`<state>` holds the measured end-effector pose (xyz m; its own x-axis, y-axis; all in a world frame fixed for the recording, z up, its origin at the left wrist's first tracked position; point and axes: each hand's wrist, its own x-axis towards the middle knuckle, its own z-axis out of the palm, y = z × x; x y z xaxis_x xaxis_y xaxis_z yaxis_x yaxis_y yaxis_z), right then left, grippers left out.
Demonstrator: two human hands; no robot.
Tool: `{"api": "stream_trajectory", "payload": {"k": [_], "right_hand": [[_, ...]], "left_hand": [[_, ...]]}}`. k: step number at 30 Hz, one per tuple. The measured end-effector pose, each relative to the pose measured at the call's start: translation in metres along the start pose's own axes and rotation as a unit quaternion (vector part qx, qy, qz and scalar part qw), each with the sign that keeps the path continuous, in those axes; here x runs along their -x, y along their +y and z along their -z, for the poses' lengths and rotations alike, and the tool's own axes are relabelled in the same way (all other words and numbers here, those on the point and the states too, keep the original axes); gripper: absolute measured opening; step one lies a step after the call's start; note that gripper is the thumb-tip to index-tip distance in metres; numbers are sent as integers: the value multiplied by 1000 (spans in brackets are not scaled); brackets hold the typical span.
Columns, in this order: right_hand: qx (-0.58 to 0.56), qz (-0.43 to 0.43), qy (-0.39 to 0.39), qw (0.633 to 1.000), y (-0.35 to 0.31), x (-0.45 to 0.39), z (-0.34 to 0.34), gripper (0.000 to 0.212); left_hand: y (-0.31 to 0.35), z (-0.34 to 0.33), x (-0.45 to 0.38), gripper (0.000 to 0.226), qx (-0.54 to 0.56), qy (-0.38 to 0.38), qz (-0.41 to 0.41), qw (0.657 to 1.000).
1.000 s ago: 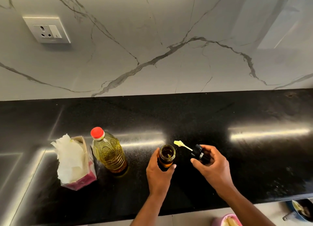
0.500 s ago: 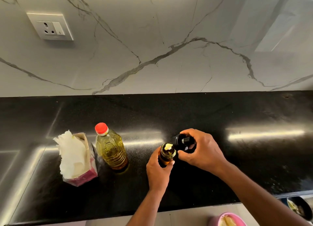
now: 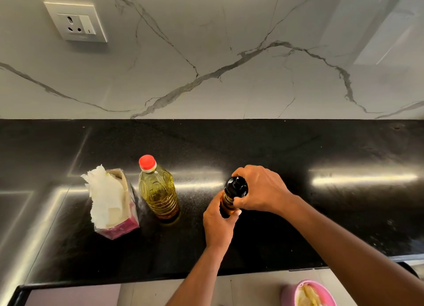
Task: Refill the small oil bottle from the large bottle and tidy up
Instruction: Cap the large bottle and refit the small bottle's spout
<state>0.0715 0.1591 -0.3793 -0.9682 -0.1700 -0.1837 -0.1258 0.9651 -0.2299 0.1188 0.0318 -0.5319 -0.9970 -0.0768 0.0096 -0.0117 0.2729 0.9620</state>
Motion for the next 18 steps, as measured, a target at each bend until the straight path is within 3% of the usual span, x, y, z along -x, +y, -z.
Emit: {"api": "stream_trajectory", "payload": {"k": [9, 18], "right_hand": [[32, 19, -42, 998, -4, -7, -8, 65], [67, 15, -40, 997, 1, -8, -15, 57]], "left_hand": [[3, 4, 0, 45, 12, -7, -10, 1000], [4, 5, 0, 51, 0, -13, -7, 1000]]}}
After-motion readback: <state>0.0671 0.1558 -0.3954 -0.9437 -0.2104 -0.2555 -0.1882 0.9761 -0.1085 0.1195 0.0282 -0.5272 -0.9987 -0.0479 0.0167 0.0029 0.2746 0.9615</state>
